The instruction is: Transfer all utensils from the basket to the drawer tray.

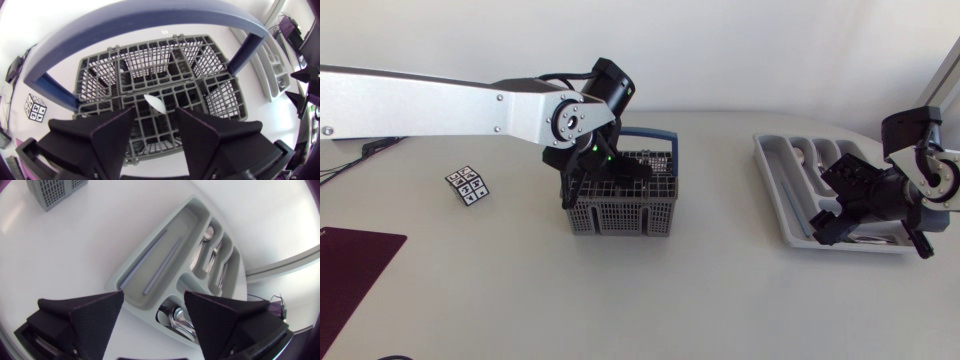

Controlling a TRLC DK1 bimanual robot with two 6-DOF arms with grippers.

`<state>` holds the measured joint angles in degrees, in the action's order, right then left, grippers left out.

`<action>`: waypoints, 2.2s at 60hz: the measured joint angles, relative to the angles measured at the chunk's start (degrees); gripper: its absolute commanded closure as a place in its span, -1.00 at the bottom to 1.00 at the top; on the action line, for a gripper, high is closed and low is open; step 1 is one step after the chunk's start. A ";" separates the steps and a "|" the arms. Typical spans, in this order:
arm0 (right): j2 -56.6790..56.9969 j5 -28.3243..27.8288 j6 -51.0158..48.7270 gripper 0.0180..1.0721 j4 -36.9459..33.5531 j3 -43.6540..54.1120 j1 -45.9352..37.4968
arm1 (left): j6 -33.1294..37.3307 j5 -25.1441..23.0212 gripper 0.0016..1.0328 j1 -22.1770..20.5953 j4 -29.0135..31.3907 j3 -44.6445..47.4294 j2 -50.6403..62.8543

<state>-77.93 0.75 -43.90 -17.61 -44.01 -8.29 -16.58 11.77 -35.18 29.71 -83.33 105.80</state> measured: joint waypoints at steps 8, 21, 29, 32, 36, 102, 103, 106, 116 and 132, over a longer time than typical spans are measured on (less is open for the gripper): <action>0.00 0.00 0.02 -0.66 0.02 0.02 0.00 | 0.02 0.81 -0.06 -0.13 -0.02 0.00 -0.92; 0.00 0.00 0.02 -0.66 0.11 0.26 0.00 | 0.00 1.84 -0.06 -0.63 -0.39 0.00 -2.27; 0.00 0.00 0.02 -0.66 0.26 0.26 0.00 | 0.00 2.03 -0.06 -0.87 -0.74 0.00 -2.25; 0.00 0.00 0.02 -0.66 0.26 0.26 0.00 | 0.00 2.08 -0.06 -0.92 -0.90 -0.04 -2.25; 0.00 0.00 0.02 -0.66 0.26 0.26 0.00 | 0.02 2.47 -0.05 -0.96 -0.90 -0.11 -2.14; -0.02 0.17 0.02 -0.66 0.28 0.33 0.00 | -0.22 3.34 0.81 -0.57 -1.25 -0.74 0.02; -0.02 0.17 0.02 -0.66 0.28 0.33 0.00 | -0.22 3.34 0.81 -0.57 -1.25 -0.74 0.02; -0.02 0.17 0.02 -0.66 0.28 0.33 0.00 | -0.20 3.32 0.81 -0.57 -1.27 -0.74 0.02; -0.09 0.17 0.02 -0.66 0.81 0.52 0.00 | -0.20 3.08 0.89 -0.57 -1.27 -0.74 0.02; -0.15 0.17 0.00 -0.66 1.36 1.07 0.00 | -0.20 -1.99 0.93 0.61 -3.23 0.04 -0.31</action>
<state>-78.08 0.93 -43.90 -16.25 -42.94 -8.29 -16.78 9.78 -34.57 26.48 -83.29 105.49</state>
